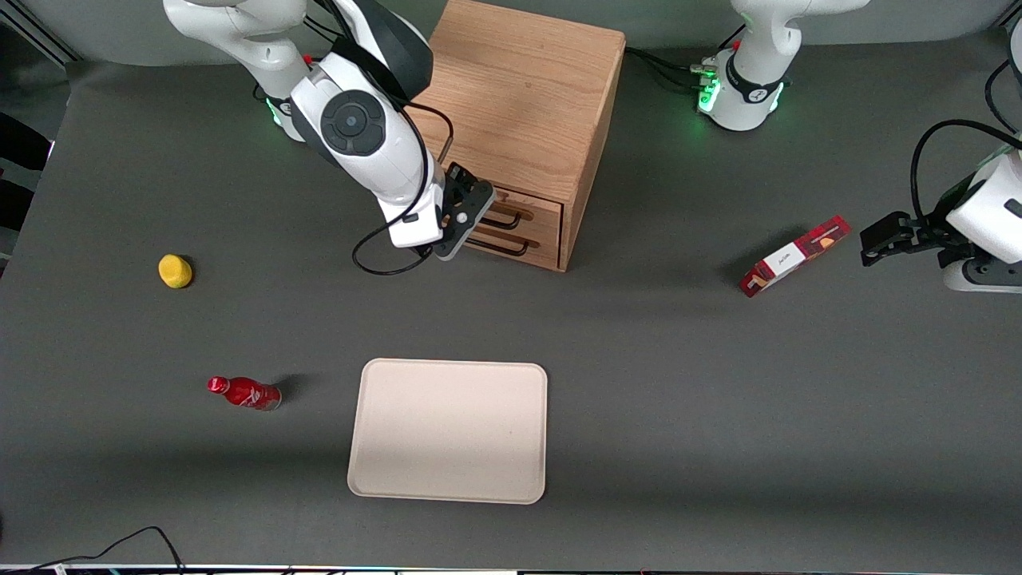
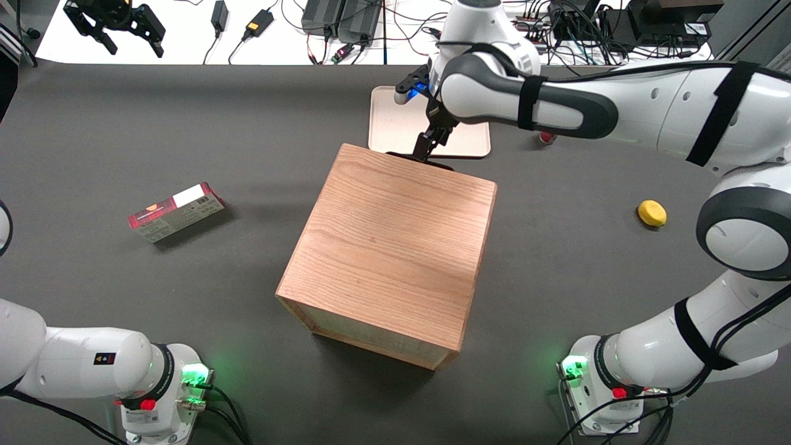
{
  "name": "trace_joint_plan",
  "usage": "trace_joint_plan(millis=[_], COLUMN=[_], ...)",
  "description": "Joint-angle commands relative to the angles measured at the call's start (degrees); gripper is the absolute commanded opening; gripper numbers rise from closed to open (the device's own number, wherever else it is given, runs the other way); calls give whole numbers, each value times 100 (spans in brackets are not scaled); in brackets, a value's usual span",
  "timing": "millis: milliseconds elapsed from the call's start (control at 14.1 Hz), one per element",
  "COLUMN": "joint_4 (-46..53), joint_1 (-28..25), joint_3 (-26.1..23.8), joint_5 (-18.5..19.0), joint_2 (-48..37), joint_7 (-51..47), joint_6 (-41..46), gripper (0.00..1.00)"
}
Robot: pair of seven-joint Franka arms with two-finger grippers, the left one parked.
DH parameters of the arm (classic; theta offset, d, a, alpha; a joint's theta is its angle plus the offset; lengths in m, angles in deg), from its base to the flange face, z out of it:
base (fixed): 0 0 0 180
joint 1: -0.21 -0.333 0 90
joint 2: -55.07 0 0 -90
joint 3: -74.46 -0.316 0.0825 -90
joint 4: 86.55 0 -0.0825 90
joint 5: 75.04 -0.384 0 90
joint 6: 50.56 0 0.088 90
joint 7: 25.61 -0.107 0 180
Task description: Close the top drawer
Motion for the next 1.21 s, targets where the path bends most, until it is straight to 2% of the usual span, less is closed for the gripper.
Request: trace_joint_plan(millis=[0,355,709,1135], joint_4=[295,762,806,797], joint_1=[39,118,224,549], joint_3=[-14,372,1382,2613], joint_5=[-175,-369,-369,-290], joint_2=[-76,-286,-1033,-1490], joint_7=[-63,-133,-247,-658], joint_6=[419,938,1079,1422], gripper=[100,100,100,100])
